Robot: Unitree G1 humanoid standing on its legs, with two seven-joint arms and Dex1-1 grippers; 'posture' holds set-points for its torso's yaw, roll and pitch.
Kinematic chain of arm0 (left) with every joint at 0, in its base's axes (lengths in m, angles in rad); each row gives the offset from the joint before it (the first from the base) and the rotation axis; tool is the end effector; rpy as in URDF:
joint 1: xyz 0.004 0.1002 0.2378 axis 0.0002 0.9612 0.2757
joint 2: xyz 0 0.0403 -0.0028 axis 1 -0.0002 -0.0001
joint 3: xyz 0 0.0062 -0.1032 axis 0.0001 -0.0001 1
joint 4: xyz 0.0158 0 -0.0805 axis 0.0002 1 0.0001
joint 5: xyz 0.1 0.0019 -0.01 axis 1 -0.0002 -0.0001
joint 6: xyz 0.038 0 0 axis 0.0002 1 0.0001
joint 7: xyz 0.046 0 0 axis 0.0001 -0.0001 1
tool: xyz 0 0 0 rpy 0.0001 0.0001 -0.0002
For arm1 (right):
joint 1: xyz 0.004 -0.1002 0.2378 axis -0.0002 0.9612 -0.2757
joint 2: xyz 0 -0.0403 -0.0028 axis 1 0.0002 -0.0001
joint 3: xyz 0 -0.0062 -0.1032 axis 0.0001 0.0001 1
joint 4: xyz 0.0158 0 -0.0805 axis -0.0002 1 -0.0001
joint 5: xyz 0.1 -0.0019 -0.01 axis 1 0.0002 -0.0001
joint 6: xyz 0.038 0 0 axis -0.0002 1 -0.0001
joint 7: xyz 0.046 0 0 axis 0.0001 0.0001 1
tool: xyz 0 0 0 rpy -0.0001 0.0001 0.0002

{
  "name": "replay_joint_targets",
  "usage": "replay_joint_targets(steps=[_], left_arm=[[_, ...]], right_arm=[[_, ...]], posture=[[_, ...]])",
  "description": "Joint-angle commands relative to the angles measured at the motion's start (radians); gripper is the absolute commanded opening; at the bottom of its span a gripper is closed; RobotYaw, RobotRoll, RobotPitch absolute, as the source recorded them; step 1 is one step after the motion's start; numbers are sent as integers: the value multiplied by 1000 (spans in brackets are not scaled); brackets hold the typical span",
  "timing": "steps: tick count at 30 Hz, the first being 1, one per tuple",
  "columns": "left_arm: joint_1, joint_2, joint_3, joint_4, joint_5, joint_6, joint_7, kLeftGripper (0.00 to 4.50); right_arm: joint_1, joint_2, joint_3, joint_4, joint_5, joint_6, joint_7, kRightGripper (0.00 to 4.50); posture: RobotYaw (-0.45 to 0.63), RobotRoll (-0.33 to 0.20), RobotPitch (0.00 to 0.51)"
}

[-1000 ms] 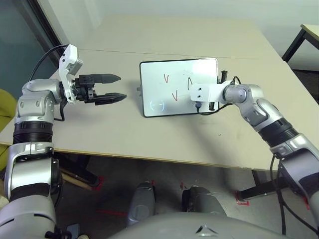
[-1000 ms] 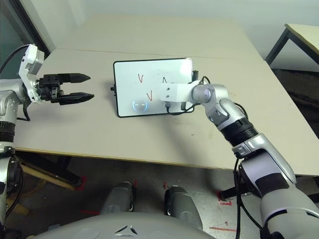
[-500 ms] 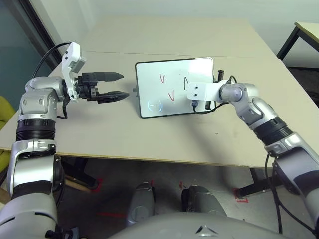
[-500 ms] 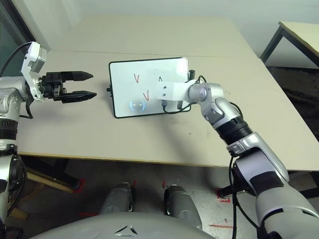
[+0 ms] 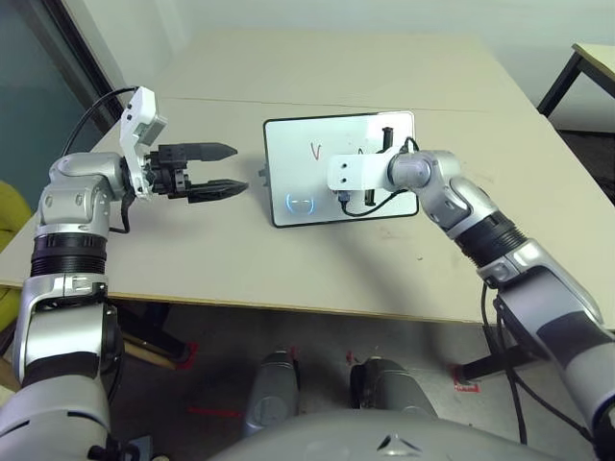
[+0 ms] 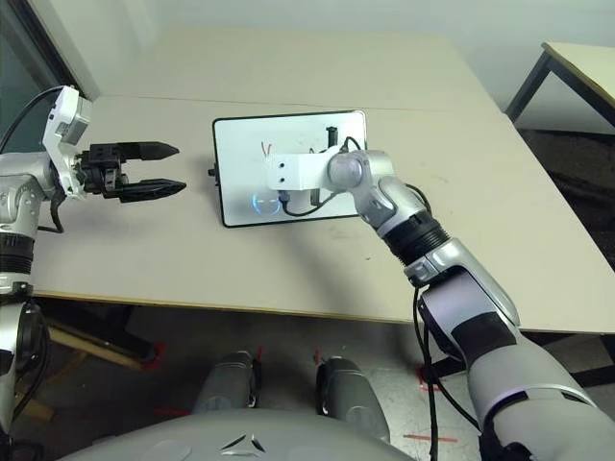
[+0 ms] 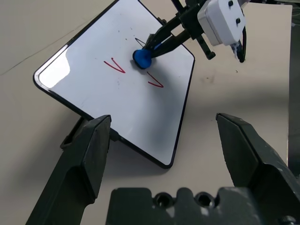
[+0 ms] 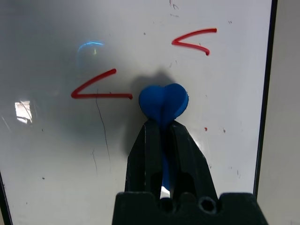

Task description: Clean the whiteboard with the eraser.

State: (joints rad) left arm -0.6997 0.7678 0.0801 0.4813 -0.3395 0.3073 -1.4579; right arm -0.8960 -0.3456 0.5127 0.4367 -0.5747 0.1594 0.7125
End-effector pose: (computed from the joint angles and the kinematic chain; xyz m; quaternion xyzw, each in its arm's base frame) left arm 0.2988 0.3065 0.2008 0.1035 0.0783 -0.5450 0.8283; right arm 0.3308 -0.0998 0.1730 -0.5908 0.0354 0.3741 0.7140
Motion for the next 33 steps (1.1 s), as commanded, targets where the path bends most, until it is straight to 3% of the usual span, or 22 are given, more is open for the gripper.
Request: replay_joint_targets(steps=[1, 20, 33], left_arm=[[-1, 5, 6, -18, -16, 2, 3, 4500], [-37, -12, -17, 19, -8, -17, -7, 4500], [-35, -3, -17, 17, -10, -15, -5, 4500]], right_arm=[[-2, -22, 2, 38, -10, -7, 1, 16], [59, -193, -57, 26, 12, -7, 14, 16], [65, -119, -31, -10, 8, 6, 28, 16]], posture=[[236, 0, 0], [201, 0, 0], [216, 0, 0]])
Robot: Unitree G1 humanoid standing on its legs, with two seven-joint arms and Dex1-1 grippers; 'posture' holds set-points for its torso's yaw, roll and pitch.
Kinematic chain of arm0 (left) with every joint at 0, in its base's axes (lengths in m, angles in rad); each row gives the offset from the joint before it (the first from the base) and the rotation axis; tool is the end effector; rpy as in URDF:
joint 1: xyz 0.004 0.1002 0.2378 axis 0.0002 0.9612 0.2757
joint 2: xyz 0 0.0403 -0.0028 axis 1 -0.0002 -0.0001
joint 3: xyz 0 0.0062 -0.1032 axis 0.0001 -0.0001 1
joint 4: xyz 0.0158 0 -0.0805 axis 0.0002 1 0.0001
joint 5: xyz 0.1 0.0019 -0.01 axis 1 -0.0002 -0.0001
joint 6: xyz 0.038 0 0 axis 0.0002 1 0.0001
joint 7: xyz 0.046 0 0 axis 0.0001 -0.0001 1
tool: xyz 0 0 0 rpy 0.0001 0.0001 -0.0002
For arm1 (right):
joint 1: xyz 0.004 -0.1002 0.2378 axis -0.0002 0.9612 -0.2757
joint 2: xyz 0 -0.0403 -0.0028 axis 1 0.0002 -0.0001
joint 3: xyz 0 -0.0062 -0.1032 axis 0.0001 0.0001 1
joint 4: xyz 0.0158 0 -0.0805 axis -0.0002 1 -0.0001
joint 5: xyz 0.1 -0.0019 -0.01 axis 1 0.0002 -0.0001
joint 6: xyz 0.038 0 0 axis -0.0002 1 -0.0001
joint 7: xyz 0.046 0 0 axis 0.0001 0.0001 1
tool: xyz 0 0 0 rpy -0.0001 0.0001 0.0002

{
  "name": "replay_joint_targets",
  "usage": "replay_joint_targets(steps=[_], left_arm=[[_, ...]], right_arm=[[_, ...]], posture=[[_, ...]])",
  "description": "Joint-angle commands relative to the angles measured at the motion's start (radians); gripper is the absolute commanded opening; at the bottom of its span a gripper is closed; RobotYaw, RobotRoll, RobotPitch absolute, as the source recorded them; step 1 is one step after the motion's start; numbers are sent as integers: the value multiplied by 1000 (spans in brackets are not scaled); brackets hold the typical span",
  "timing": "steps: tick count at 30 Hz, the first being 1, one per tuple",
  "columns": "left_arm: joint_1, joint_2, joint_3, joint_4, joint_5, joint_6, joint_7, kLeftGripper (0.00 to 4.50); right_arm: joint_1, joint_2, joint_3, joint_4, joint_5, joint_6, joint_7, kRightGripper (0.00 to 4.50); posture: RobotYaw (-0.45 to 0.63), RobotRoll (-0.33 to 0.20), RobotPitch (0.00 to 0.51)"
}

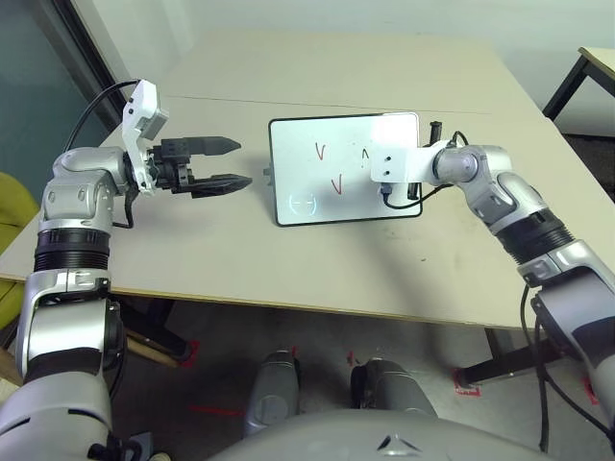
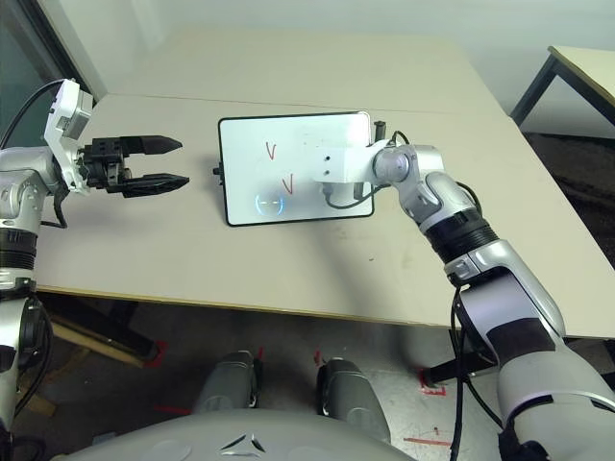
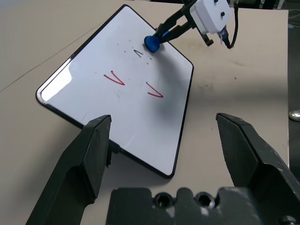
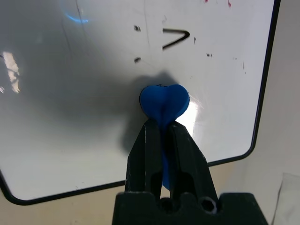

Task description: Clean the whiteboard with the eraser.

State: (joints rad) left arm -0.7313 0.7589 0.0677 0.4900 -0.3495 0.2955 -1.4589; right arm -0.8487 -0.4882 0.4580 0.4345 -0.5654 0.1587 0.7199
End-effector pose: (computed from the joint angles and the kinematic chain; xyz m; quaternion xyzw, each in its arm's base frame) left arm 0.3033 0.3012 0.2063 0.1082 0.0636 -0.5536 0.8233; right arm 0.3326 -0.1504 0.1728 -0.6009 0.0885 0.3233 0.7256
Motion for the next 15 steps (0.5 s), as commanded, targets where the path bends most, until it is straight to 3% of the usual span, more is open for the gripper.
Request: replay_joint_targets(steps=[1, 15], left_arm=[[-3, 7, -4, 8, 0, -3, -4, 4500], [5, 9, 4, -22, -11, 12, 9, 4500]], right_arm=[[18, 32, 27, -9, -3, 7, 21, 16], [-34, 139, 55, 66, -28, -18, 2, 16]], posture=[[216, 0, 0], [234, 0, 0]])
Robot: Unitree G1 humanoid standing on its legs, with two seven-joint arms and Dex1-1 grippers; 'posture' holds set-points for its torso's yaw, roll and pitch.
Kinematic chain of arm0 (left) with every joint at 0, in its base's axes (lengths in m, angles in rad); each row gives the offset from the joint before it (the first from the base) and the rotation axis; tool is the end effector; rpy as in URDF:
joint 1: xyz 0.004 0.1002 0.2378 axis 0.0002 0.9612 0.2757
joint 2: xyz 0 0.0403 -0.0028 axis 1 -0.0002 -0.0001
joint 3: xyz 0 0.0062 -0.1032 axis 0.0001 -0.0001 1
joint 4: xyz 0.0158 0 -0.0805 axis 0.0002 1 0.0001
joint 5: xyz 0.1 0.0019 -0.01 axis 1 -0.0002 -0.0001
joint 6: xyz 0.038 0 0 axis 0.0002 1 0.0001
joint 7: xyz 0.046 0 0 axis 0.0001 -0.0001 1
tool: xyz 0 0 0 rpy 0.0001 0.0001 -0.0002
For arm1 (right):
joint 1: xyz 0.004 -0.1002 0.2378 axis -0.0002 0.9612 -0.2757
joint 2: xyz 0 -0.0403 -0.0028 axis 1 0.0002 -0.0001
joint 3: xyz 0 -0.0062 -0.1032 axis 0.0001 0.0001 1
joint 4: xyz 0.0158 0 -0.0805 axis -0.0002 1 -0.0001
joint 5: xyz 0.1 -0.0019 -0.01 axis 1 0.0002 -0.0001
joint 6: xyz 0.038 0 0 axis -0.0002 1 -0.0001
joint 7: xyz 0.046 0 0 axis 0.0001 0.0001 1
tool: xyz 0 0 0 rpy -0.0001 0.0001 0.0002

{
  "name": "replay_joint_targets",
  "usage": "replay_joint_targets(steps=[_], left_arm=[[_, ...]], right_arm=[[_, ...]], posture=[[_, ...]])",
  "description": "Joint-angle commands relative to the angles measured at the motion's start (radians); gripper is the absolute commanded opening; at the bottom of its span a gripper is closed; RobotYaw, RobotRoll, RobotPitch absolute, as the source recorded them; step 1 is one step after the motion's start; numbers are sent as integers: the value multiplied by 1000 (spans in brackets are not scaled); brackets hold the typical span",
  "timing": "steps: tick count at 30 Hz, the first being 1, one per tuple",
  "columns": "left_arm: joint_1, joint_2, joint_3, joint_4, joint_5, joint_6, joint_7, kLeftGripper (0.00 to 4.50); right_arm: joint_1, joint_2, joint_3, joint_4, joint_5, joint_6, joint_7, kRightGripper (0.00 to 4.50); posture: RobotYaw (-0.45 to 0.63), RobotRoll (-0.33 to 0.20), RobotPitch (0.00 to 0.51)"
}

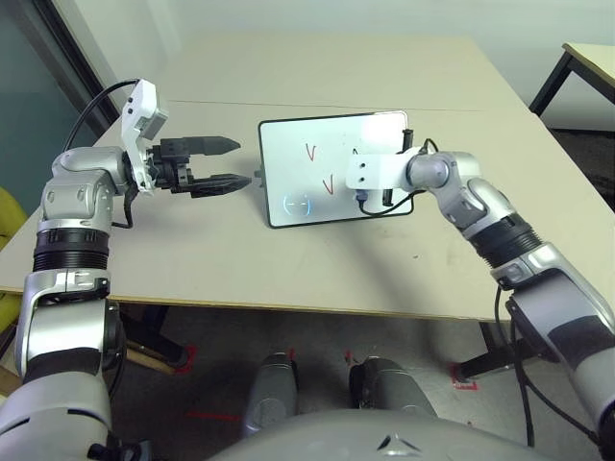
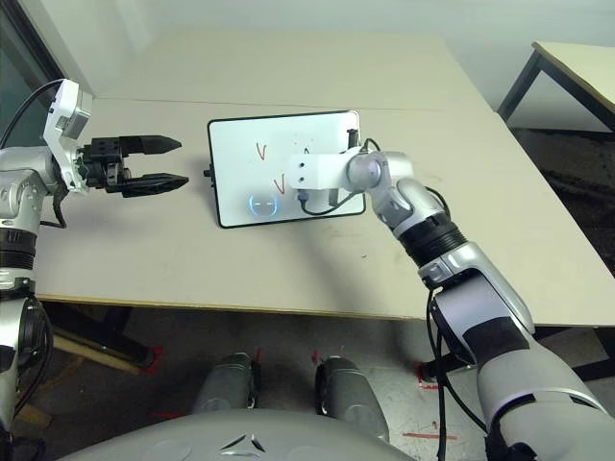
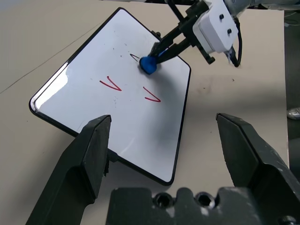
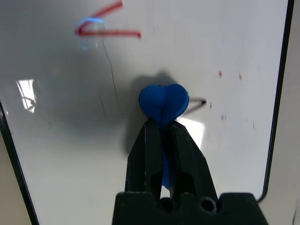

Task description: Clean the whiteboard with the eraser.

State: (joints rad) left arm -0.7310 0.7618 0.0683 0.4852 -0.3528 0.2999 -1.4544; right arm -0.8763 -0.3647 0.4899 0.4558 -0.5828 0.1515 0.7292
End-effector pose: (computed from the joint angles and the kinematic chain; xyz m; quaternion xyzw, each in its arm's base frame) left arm 0.3029 0.3014 0.2073 0.1083 0.0628 -0.5519 0.8245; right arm 0.3323 -0.1115 0.1676 -0.5887 0.0591 0.3707 0.7159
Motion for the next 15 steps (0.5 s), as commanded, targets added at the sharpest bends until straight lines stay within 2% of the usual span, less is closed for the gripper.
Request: replay_joint_targets(steps=[1, 7, 15], left_arm=[[5, 7, 4, -19, -9, 9, 5, 4500], [6, 14, 9, -25, -13, 15, 10, 4500], [3, 12, 6, -17, -11, 9, 13, 4500]], right_arm=[[-12, 23, 26, 57, -12, -15, -12, 16], [-41, 37, 17, 111, -14, -37, -38, 16], [-63, -39, -33, 178, 2, -51, -72, 16]], posture=[[234, 0, 0], [234, 0, 0], [233, 0, 0]])
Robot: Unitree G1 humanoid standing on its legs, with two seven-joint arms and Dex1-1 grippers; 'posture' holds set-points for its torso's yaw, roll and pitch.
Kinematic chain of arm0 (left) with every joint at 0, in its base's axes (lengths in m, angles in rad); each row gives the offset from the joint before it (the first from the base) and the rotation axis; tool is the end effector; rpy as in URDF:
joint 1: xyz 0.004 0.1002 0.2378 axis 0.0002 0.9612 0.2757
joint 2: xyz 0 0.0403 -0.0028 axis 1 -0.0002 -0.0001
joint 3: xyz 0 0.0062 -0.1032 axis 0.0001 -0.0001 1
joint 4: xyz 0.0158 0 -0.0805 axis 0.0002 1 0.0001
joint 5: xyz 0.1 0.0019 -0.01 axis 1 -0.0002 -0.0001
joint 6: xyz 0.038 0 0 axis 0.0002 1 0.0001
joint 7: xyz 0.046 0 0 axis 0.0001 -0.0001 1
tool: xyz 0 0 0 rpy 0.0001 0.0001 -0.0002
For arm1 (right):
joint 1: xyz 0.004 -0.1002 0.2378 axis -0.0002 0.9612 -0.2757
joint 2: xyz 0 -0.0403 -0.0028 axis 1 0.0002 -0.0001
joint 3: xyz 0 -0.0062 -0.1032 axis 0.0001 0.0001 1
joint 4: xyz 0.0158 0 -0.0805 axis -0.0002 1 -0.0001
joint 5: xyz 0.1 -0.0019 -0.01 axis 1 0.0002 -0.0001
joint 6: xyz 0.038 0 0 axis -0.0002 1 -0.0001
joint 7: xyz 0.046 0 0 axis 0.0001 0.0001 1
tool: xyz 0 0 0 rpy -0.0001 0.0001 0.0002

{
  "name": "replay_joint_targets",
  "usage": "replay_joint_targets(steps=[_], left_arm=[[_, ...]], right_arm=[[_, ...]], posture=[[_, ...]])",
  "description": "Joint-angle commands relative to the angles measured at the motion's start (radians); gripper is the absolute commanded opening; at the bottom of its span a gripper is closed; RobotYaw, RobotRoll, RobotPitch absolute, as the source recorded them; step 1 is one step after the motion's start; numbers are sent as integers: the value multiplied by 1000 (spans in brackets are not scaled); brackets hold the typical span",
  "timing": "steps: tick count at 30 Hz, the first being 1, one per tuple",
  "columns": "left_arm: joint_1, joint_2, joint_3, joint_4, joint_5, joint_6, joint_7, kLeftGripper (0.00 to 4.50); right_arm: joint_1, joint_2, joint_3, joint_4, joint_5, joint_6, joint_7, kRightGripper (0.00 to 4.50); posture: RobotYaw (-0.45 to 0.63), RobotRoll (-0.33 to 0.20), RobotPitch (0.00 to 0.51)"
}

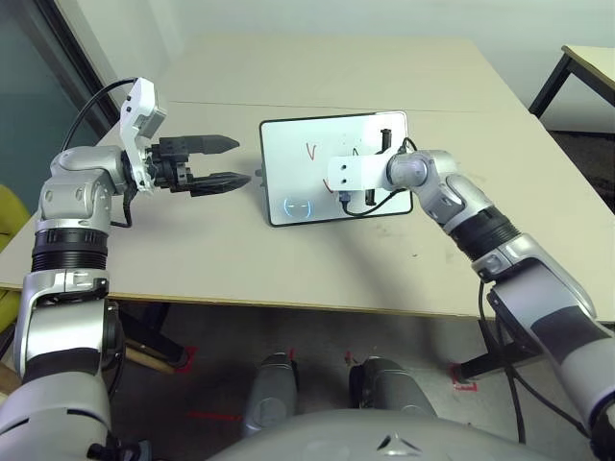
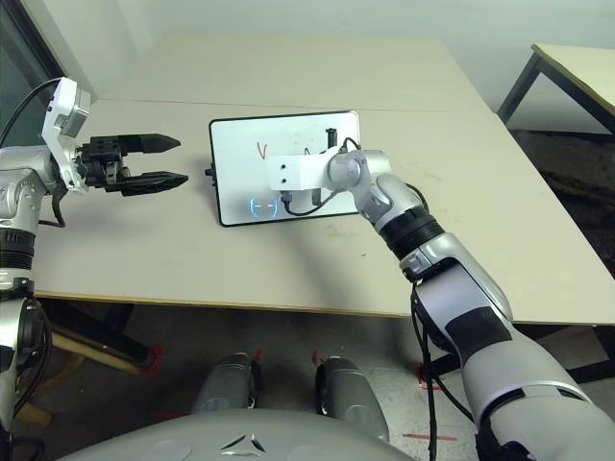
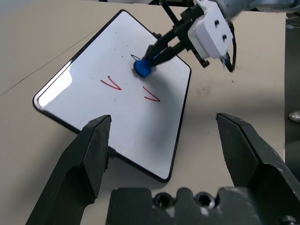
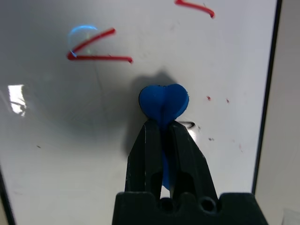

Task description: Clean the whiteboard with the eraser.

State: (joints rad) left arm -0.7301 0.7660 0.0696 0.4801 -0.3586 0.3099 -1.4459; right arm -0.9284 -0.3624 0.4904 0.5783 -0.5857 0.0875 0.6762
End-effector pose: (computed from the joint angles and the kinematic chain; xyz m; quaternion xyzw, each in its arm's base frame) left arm 0.3023 0.3020 0.2082 0.1060 0.0629 -0.5483 0.8272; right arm 0.3422 -0.1161 0.1679 -0.5981 0.0563 0.3556 0.7159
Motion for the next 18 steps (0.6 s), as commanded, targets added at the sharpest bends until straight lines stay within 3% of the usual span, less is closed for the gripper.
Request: replay_joint_targets(steps=[1, 10, 18], left_arm=[[0, 7, 4, -9, -4, -2, 4, 4500], [-16, 1, -3, 10, 1, -10, -1, 4500], [-12, -3, -4, 12, 1, -13, 2, 4500]], right_arm=[[-12, -55, -38, 61, 6, 14, -23, 16], [-24, -103, -59, 86, 18, 13, -36, 16], [-12, -55, -34, 45, 24, 21, -22, 16]], posture=[[233, 0, 0], [220, 0, 0], [226, 0, 0]])
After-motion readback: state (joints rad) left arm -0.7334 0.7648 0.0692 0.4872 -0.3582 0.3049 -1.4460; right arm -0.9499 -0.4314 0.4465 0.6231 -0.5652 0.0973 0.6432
